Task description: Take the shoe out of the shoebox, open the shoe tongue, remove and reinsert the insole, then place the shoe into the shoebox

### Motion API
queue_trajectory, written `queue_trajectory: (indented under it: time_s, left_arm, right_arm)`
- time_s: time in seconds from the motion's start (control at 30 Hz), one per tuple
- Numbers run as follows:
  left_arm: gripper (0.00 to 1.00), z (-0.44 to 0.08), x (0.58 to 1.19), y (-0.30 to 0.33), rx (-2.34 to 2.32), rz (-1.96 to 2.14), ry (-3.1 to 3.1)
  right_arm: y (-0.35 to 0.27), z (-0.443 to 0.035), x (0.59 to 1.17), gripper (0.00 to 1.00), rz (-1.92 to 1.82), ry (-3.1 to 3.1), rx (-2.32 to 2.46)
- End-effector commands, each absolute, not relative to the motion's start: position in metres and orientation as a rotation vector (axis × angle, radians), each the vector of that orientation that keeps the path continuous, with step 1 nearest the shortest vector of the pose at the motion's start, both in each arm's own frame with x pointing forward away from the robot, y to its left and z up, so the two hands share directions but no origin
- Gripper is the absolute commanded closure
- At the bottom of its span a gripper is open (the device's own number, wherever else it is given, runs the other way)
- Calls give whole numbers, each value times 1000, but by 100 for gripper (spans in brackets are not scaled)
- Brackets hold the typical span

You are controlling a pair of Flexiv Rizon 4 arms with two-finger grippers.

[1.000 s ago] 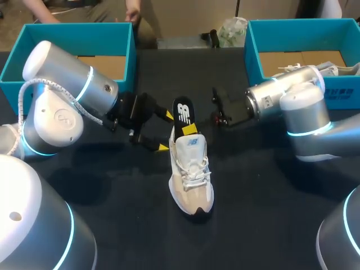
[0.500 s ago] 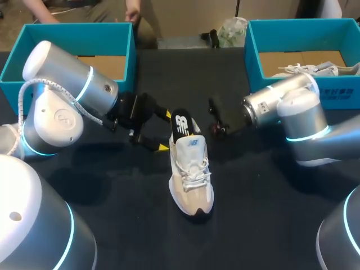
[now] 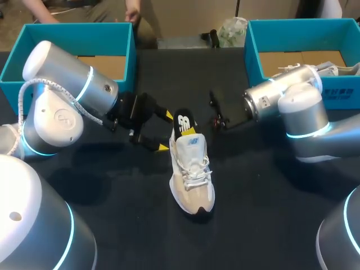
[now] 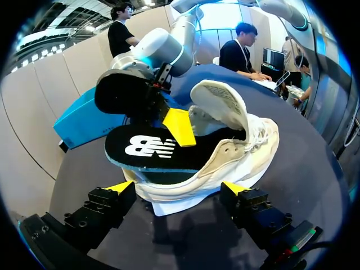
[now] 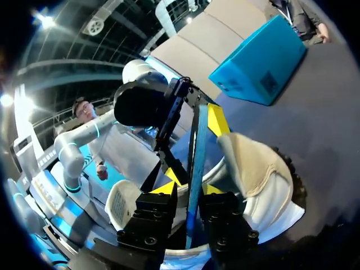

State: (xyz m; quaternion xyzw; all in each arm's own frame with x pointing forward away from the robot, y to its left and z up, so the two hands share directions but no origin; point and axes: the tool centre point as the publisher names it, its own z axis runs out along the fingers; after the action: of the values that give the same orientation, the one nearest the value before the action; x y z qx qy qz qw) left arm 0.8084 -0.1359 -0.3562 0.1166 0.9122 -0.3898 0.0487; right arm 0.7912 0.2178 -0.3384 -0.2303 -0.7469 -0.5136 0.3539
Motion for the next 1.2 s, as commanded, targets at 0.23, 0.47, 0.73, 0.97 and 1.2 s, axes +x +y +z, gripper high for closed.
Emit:
queue_trajectory:
  time_s: [0.23,0.47,0.73,0.97,1.2]
  left_arm:
    - [0,-355,808,-136,355,-1184,2781]
    - [0,-355,808,-136,355,-1184,2781]
    - [0,-355,808,-136,355,-1184,2781]
    - [0,-355,808,-136,355,-1184,2781]
    - [0,-355,808,-136,355,-1184,2781]
  right_arm:
    - [222,-349,796,100,-1284,-1909,-582]
    - [224,-360,772,100,-1242,-1852,-634]
    - [222,-362,757,100,-1214,-1844,-688]
    - [217,-348,773,75,-1251,-1910,-675]
    - [217,-342,790,75,-1263,-1945,-646]
